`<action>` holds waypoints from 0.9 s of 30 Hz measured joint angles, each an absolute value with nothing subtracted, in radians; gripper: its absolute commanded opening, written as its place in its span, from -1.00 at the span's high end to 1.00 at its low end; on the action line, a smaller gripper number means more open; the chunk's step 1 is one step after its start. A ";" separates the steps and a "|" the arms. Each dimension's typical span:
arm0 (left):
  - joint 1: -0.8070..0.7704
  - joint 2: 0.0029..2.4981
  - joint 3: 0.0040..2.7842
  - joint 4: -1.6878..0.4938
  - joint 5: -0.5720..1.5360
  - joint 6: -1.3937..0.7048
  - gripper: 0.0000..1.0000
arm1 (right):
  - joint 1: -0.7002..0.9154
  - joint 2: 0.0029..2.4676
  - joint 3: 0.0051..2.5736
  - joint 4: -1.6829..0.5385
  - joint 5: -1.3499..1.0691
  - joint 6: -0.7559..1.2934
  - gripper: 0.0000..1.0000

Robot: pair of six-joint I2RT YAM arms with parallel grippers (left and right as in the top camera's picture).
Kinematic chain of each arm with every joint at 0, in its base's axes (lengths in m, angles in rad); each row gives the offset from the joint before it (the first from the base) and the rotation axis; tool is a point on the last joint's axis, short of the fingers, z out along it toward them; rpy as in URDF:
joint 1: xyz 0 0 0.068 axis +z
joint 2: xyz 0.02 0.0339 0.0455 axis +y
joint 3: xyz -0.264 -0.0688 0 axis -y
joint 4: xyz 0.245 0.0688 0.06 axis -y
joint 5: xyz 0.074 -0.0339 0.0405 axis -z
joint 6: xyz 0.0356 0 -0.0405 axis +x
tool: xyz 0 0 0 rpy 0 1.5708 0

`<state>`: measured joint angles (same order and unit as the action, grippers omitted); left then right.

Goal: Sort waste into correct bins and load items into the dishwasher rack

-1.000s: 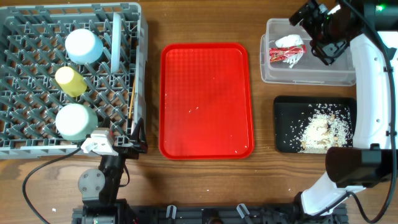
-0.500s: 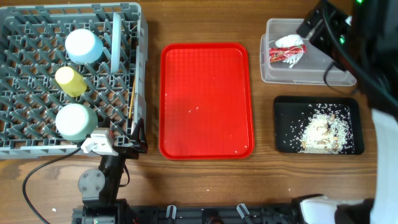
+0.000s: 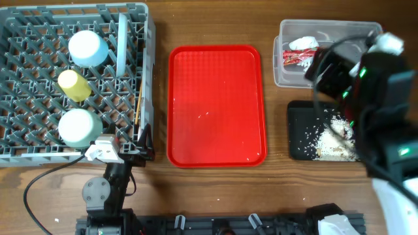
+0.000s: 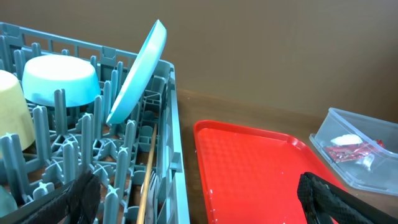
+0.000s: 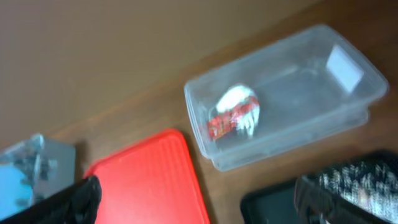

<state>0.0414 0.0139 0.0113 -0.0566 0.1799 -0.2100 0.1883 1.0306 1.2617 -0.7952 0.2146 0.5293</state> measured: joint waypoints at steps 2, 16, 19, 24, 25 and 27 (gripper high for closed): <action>0.041 0.014 0.011 -0.057 0.180 -0.210 -1.00 | 0.188 0.944 1.102 -0.669 0.183 0.516 -1.00; 0.041 0.014 0.011 -0.057 0.179 -0.210 -1.00 | 0.156 0.210 0.408 -0.292 0.067 0.369 -0.99; 0.041 0.014 0.011 -0.057 0.180 -0.210 -1.00 | 0.149 0.151 0.344 -0.274 0.059 0.346 -0.99; 0.041 0.014 0.011 -0.057 0.179 -0.210 -1.00 | 0.134 0.131 0.218 -0.110 0.020 0.334 -0.99; 0.041 0.014 0.011 -0.057 0.180 -0.210 -1.00 | 0.131 0.131 0.196 -0.073 0.010 0.334 -1.00; 0.041 0.014 0.011 -0.057 0.180 -0.210 -1.00 | 0.117 0.131 0.146 0.019 -0.017 0.334 -0.99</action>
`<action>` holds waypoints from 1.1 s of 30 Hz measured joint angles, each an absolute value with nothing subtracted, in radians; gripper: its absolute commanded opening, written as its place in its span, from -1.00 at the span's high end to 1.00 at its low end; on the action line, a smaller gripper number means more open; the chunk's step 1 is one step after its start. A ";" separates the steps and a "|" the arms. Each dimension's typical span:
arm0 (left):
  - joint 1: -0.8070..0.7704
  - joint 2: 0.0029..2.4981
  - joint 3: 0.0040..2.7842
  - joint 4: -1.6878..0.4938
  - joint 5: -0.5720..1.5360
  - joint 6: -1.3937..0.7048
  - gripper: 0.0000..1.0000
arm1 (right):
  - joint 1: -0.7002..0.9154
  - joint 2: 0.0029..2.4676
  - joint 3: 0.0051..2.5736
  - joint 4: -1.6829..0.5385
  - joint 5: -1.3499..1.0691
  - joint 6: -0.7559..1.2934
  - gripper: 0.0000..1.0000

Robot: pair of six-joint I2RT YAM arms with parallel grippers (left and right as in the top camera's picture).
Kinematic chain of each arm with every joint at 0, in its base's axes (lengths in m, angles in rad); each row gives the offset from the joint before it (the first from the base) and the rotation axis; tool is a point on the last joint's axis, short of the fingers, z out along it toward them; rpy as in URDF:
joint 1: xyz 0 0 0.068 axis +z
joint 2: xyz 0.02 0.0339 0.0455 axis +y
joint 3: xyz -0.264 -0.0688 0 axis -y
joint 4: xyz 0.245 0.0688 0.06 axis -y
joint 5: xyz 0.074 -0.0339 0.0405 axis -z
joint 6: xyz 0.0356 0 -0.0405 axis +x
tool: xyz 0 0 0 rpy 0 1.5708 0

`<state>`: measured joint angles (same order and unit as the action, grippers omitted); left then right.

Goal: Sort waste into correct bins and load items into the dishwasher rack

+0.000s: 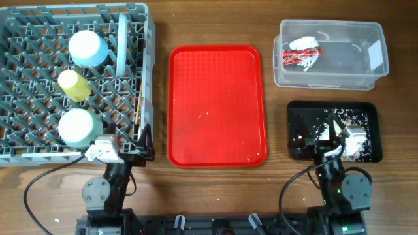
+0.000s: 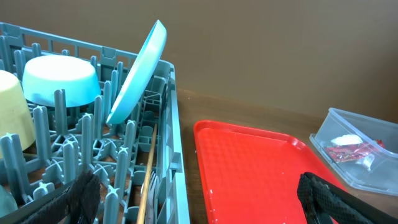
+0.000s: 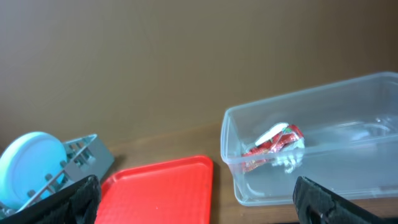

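Observation:
A grey dishwasher rack (image 1: pixel 149 65) at the left holds a blue cup (image 1: pixel 88 47), a yellow cup (image 1: pixel 74 85), a pale green cup (image 1: pixel 80 126), an upright plate (image 1: pixel 122 42) and cutlery along its right wall. The red tray (image 1: pixel 217 85) in the middle carries only crumbs. A clear bin (image 1: pixel 346 62) at the back right holds a red and white wrapper (image 1: pixel 299 52). A black bin (image 1: pixel 307 111) below it holds rice (image 1: pixel 353 134). My left gripper (image 1: pixel 127 140) (image 2: pixel 199 202) is open at the rack's front right corner. My right gripper (image 1: pixel 315 130) (image 3: pixel 199 202) is open over the black bin's front, holding nothing.
The rack's right wall (image 2: pixel 175 143) stands just left of the red tray's rim (image 2: pixel 202 162). Bare wooden table (image 1: pixel 274 183) runs along the front edge between both arm bases.
My right arm was stretched out over the clear bin at the back right; now it is drawn back low at the front of the black bin, still open. The left arm has not moved.

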<state>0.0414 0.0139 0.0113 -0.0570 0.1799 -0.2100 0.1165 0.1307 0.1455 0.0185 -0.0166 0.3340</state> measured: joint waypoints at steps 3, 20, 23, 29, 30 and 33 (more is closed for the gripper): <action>0.041 0.014 0.011 -0.057 0.180 -0.210 -1.00 | 0.099 0.130 0.097 0.083 -0.045 0.334 -1.00; 0.041 0.014 0.011 -0.057 0.180 -0.210 -1.00 | -0.001 0.018 0.007 0.000 -0.068 0.131 -0.99; 0.041 0.014 0.011 -0.057 0.179 -0.210 -1.00 | -0.010 0.018 0.007 0.000 -0.067 0.044 -1.00; 0.041 0.014 0.011 -0.057 0.179 -0.210 -1.00 | -0.049 0.018 0.007 0.000 -0.067 0.043 -0.99; 0.041 0.014 0.011 -0.057 0.180 -0.210 -1.00 | -0.052 0.018 0.007 0.000 -0.067 0.044 -0.98; 0.041 0.014 0.011 -0.057 0.180 -0.210 -1.00 | -0.052 0.018 0.007 0.000 -0.067 0.044 -0.99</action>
